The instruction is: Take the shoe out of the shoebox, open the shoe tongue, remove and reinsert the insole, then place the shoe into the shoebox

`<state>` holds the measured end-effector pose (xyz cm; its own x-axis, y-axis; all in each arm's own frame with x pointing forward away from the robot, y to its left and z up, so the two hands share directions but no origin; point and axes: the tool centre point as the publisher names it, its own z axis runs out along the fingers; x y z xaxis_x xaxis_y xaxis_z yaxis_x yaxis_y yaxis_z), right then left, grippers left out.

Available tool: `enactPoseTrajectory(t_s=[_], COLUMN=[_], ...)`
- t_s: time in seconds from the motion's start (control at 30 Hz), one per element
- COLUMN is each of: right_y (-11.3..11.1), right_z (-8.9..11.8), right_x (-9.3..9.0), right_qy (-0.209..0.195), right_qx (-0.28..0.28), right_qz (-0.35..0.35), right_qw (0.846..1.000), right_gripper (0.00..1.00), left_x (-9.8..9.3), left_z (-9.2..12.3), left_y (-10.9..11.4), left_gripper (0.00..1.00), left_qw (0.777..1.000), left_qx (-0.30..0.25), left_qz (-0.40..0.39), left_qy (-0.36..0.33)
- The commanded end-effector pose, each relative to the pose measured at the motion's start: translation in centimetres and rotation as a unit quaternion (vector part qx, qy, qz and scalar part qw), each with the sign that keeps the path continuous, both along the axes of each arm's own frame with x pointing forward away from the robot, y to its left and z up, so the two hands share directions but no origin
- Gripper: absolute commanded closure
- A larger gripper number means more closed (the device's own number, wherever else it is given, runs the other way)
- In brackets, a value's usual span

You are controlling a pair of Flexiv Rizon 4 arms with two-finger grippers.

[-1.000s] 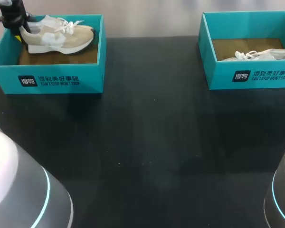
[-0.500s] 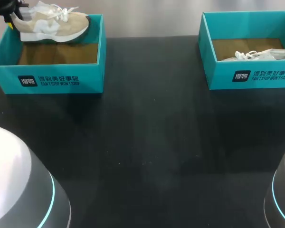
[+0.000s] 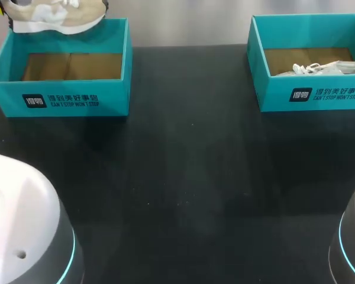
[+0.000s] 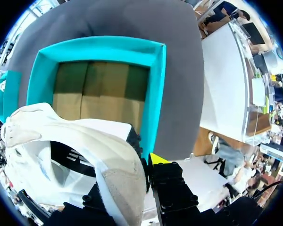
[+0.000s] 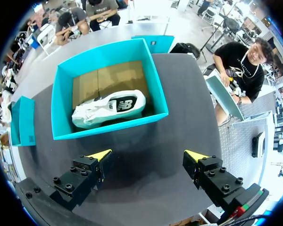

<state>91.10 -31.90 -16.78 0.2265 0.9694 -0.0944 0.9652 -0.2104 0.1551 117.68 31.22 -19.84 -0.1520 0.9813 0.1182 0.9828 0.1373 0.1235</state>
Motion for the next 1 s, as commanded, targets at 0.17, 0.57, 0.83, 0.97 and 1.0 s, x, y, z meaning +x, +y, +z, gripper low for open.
enactPoseTrajectory(t_s=[0.17, 0.57, 0.83, 0.97, 1.0], right_y=[0.1, 0.1, 0.1, 0.1, 0.1], right_z=[0.0, 0.0, 0.0, 0.0, 0.0], right_x=[0.0, 0.0, 0.0, 0.0, 0.0], right_qy=[0.000, 0.000, 0.000, 0.000, 0.000], right_qx=[-0.001, -0.001, -0.001, -0.001, -0.001], right_qz=[-0.001, -0.001, -0.001, -0.001, -0.001], right_qw=[1.000, 1.000, 1.000, 1.000, 1.000], right_gripper=[0.00, 0.00, 0.00, 0.00, 0.00], left_x=[-7.1, -10.6, -10.6, -13.4, -14.3], left_z=[6.3, 9.5, 9.5, 10.0, 10.2], left_y=[-0.3, -1.8, -1.8, -3.1, -3.5], left_gripper=[1.00, 1.00, 1.00, 1.00, 1.00], left_qw=[0.998, 0.997, 0.997, 0.996, 0.996], left_qx=[0.017, 0.007, 0.007, 0.010, 0.012], left_qz=[-0.002, -0.026, -0.026, -0.033, -0.034], left_qy=[-0.053, -0.079, -0.079, -0.087, -0.087])
